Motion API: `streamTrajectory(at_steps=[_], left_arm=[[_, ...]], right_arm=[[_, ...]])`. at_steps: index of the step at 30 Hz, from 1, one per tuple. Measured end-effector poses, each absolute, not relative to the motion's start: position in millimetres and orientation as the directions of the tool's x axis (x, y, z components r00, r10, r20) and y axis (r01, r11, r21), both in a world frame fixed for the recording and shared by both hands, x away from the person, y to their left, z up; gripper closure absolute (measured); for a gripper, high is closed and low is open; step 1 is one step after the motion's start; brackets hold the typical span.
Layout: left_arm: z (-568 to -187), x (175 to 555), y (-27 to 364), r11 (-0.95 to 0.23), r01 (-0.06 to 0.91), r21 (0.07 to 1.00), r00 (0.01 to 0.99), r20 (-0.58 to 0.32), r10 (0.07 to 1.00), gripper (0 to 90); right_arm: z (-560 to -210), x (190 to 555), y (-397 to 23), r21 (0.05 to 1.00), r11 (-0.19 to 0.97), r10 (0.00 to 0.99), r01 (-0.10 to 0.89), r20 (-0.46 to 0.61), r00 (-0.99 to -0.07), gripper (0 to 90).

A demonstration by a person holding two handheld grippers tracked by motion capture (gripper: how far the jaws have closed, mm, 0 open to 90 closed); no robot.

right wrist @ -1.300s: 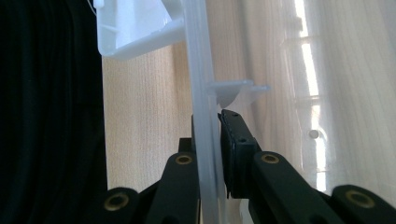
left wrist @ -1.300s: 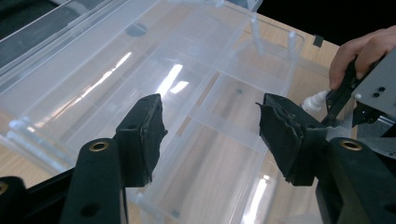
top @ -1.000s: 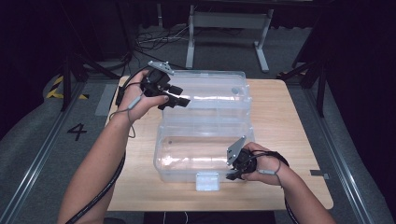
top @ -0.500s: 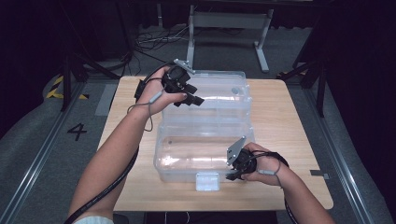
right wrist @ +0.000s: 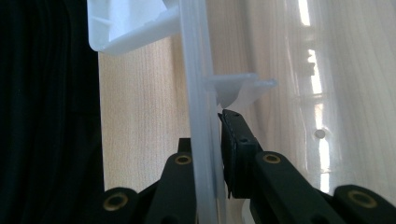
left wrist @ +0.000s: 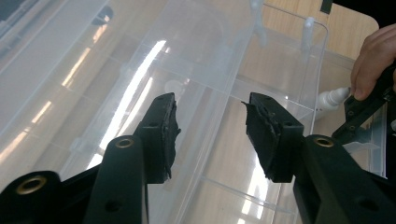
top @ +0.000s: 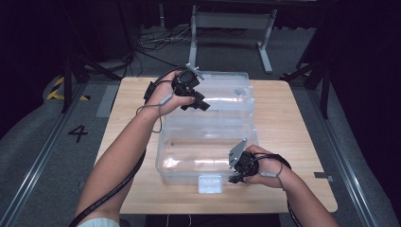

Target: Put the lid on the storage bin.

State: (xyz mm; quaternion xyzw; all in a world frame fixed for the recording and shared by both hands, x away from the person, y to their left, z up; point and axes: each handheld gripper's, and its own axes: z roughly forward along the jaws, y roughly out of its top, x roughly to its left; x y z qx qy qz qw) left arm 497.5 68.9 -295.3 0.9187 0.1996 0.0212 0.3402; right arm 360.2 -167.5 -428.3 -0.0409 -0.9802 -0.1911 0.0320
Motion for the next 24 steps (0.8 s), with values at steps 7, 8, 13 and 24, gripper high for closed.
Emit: streamTrajectory(at_steps=[7, 8, 13, 24], left_arm=[[-301.3, 498.2, 56.1, -0.732, 0.341, 0.59, 0.931, -0.101, 0.352, 60.9], [-300.7, 497.8, 54.9, -0.737, 0.341, 0.583, 0.932, -0.107, 0.347, 62.9], [-297.8, 495.8, 51.4, -0.772, 0.304, 0.559, 0.942, -0.053, 0.332, 79.7], [-294.7, 493.2, 47.3, -0.805, 0.272, 0.527, 0.95, -0.011, 0.313, 84.1]], right_arm=[[-428.9, 361.1, -167.9, 0.372, 0.924, 0.058, 0.083, 0.078, -0.995, 83.6], [-429.1, 361.3, -168.0, 0.374, 0.924, 0.057, 0.082, 0.078, -0.995, 83.5], [-429.9, 361.7, -168.1, 0.38, 0.921, 0.054, 0.082, 0.082, -0.995, 83.3], [-430.9, 361.5, -168.4, 0.378, 0.921, 0.059, 0.09, 0.093, -0.994, 82.9]])
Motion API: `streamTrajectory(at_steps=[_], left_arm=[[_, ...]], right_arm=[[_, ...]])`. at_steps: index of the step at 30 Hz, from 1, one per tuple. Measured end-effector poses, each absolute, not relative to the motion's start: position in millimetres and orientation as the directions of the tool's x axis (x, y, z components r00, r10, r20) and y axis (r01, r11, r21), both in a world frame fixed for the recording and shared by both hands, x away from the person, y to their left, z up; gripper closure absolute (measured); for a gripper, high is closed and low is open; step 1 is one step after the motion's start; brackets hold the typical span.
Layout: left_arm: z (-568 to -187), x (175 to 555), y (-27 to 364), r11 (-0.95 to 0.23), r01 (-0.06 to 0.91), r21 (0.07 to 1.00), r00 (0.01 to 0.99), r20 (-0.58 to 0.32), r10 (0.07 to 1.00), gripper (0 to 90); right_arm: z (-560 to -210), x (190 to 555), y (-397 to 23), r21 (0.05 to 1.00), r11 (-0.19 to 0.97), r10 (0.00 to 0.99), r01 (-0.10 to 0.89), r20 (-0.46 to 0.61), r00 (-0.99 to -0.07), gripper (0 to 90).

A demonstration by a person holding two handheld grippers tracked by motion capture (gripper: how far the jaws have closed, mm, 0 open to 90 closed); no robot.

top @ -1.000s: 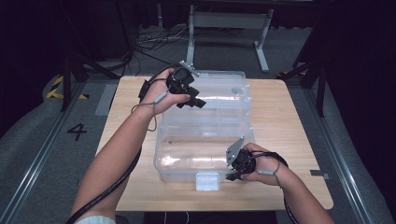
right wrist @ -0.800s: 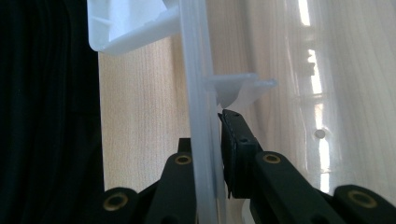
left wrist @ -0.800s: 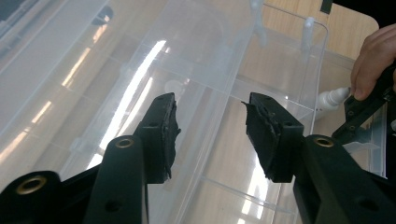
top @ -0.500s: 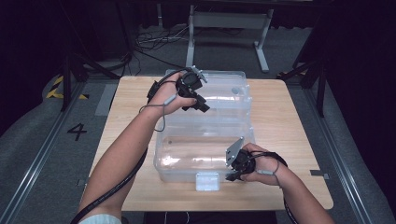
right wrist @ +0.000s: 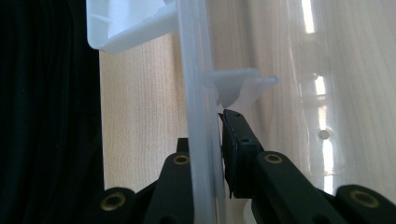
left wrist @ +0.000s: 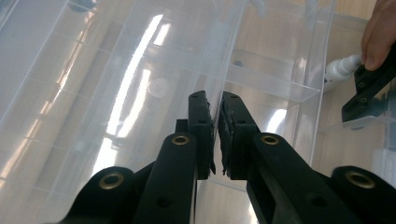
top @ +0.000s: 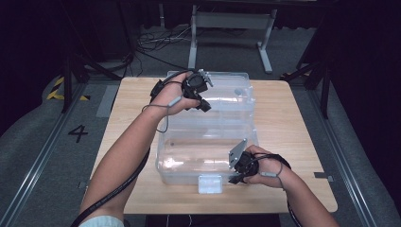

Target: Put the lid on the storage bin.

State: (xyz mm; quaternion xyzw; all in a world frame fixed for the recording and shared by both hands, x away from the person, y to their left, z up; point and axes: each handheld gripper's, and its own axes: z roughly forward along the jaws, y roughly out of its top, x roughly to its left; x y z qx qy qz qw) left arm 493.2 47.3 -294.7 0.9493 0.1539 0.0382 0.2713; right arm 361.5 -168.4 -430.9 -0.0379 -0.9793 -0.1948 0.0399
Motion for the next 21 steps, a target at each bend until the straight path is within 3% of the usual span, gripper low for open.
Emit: streamTrajectory(at_steps=[21], left_arm=[[-288.2, 482.9, 45.0, -0.835, 0.24, 0.495, 0.958, 0.021, 0.287, 85.3]], right_arm=[[-431.5, 361.0, -168.6, 0.38, 0.92, 0.059, 0.093, 0.1, -0.993, 82.7]])
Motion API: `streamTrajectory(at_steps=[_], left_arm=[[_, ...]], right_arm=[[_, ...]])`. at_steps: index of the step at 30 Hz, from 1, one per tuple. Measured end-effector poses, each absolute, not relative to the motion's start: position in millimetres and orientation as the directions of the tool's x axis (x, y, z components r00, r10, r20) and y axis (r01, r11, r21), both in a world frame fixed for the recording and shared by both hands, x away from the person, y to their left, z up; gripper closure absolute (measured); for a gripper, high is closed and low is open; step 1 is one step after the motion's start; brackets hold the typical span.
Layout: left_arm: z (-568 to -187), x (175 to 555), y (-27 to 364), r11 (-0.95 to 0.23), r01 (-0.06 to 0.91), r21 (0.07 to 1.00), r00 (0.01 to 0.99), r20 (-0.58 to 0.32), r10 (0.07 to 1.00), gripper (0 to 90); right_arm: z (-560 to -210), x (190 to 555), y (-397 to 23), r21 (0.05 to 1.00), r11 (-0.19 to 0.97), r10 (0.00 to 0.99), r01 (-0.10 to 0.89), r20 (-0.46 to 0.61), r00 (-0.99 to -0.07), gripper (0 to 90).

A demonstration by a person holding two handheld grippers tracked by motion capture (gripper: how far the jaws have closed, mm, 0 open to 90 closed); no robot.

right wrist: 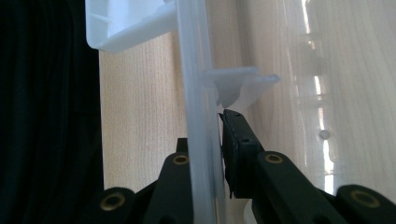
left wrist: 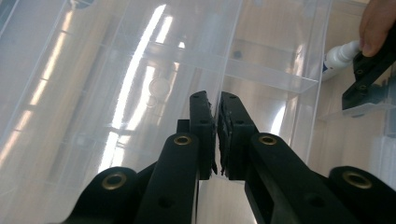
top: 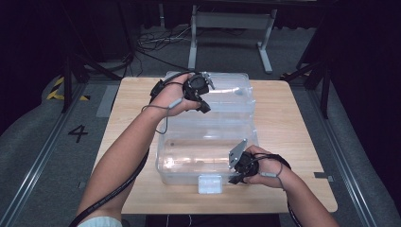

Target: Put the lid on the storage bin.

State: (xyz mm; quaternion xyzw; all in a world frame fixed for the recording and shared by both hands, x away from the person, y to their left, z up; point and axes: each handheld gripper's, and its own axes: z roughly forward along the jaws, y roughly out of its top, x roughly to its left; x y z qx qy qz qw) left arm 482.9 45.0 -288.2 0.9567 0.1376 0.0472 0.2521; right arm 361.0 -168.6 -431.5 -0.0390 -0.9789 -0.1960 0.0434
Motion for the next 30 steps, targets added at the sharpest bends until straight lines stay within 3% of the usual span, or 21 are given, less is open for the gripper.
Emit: streamTrajectory(at_steps=[30], left_arm=[[-276.8, 448.2, 38.1, -0.886, 0.146, 0.441, 0.983, 0.038, 0.181, 87.6]], right_arm=[[-419.3, 357.3, -173.7, 0.392, 0.915, 0.072, 0.091, 0.062, -0.995, 84.0]])
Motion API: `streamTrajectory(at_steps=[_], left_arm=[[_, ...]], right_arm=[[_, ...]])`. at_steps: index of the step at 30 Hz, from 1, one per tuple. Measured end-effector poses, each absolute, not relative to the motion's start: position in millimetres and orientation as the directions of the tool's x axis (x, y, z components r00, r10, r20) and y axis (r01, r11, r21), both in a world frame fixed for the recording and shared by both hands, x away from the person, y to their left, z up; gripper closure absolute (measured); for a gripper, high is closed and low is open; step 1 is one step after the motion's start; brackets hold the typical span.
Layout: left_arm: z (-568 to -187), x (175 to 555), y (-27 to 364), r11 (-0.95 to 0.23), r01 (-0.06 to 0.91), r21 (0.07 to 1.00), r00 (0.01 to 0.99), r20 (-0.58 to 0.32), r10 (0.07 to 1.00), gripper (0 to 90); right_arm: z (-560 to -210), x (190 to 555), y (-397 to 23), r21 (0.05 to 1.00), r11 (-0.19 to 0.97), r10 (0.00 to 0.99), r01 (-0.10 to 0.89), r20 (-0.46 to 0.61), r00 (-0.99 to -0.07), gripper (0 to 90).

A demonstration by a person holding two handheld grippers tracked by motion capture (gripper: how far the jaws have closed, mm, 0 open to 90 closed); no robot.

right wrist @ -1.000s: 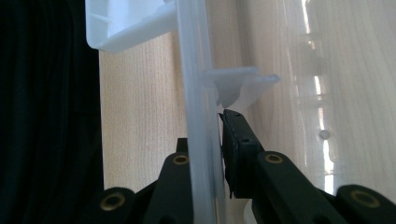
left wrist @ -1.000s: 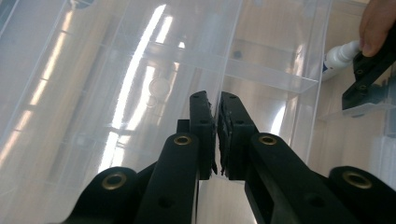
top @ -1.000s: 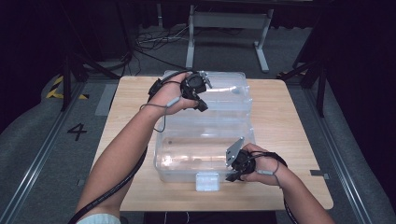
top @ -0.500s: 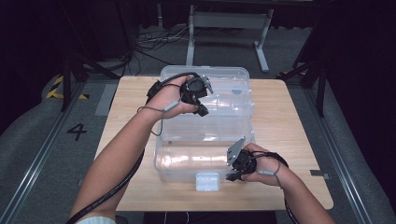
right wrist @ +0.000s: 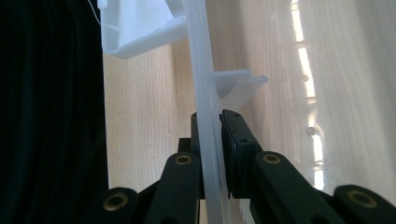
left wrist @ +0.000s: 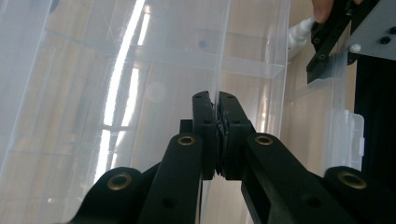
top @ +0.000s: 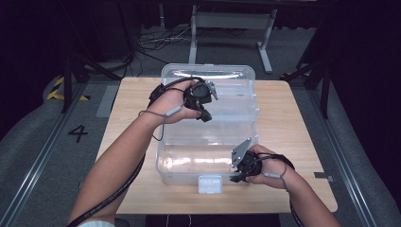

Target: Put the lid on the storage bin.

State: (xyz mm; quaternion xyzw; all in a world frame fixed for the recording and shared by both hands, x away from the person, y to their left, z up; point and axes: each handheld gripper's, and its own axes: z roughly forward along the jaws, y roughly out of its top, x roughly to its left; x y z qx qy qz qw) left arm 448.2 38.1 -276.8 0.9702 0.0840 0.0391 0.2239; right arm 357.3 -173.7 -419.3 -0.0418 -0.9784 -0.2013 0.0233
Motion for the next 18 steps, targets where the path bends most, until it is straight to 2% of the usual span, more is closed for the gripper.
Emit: streamTrajectory(at_steps=[18], left_arm=[[-277.6, 432.9, 36.0, -0.894, 0.125, 0.43, 0.988, 0.028, 0.152, 88.1]], right_arm=[[-418.5, 353.1, -171.9, 0.387, 0.919, 0.07, 0.073, 0.022, -0.997, 84.4]])
